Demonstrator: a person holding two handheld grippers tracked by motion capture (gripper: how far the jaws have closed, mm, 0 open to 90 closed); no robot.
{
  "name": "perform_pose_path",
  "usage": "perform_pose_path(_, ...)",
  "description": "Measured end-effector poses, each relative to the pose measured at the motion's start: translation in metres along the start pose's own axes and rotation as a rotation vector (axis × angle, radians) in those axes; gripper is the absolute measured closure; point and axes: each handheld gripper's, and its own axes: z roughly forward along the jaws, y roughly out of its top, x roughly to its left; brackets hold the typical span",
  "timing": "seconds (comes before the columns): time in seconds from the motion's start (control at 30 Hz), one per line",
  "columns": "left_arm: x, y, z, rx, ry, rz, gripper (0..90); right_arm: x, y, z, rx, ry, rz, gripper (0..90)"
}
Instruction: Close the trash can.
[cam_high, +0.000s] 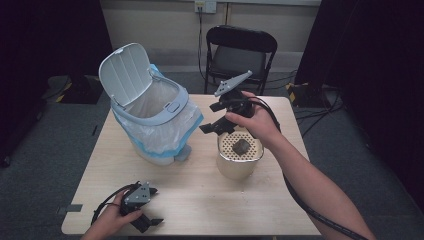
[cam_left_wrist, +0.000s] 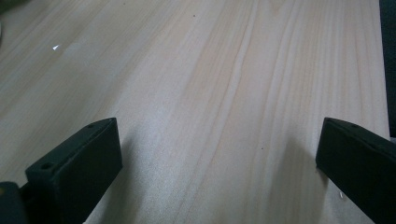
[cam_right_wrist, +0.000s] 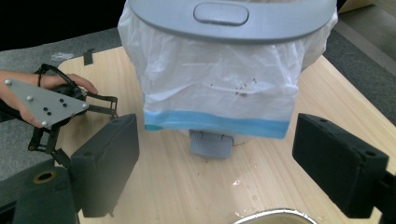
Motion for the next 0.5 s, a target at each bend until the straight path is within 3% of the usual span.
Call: perform_pose_path(0.5, 0.000, 0.000, 0.000, -0.004, -0.002, -0.001, 0.0, 0.007, -0.024, -0.009, -0.004, 0.008, 0.003, 14.5)
